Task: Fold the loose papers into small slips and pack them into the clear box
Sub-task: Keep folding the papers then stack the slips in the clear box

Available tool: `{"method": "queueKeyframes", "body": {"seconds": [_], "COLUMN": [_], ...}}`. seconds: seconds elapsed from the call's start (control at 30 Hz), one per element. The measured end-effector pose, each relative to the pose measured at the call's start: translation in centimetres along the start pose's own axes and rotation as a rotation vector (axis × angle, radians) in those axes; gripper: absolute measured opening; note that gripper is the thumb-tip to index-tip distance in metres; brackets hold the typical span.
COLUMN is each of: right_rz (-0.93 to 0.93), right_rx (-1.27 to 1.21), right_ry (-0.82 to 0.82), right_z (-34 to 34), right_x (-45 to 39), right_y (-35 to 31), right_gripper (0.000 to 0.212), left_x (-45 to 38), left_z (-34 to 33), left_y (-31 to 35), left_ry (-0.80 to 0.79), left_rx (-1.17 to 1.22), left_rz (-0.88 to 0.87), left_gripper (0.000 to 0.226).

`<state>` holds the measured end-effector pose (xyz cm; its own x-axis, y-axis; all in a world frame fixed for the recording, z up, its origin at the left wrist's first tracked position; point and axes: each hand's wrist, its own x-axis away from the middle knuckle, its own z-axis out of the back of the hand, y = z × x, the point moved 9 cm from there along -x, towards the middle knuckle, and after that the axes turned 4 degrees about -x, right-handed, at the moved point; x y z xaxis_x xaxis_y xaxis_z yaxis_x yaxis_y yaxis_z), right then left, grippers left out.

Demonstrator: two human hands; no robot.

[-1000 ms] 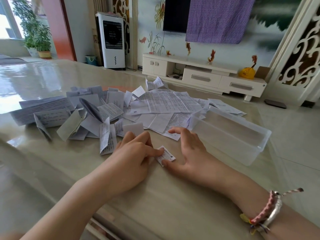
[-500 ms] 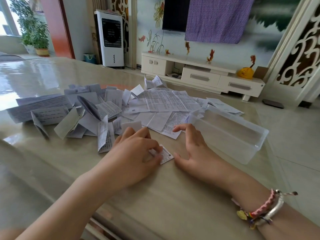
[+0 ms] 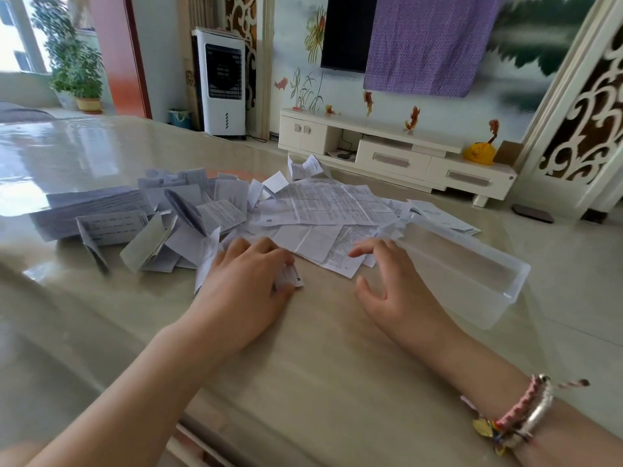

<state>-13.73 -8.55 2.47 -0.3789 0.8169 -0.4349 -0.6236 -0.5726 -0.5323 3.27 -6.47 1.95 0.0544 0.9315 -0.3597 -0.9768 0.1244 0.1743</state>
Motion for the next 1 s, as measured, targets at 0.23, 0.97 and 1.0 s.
{"method": "queueKeyframes", "body": {"seconds": [0.23, 0.97, 1.0], "right_rz": [0.009, -0.097, -0.079], "right_rx": [0.152, 0.303, 0.237], "right_ry": [-0.054, -0.141, -0.079], "right_z": [-1.3, -5.3, -4.4], "right_x": [-1.3, -9.1, -8.6], "right_y": [-1.0, -0.7, -0.9], "right_gripper": [0.03, 0.047, 0.045], "left_x": [-0.4, 0.0, 0.0], "left_z": [0.2, -0.4, -0.5], "left_y": [-2.3, -2.1, -2.1], "left_ry": [0.015, -0.032, -0.032], "left_rx": [-0.014, 0.073, 0.075], "left_rz": [0.079, 0.061, 0.064], "left_gripper": [0.032, 0.032, 0.032]}}
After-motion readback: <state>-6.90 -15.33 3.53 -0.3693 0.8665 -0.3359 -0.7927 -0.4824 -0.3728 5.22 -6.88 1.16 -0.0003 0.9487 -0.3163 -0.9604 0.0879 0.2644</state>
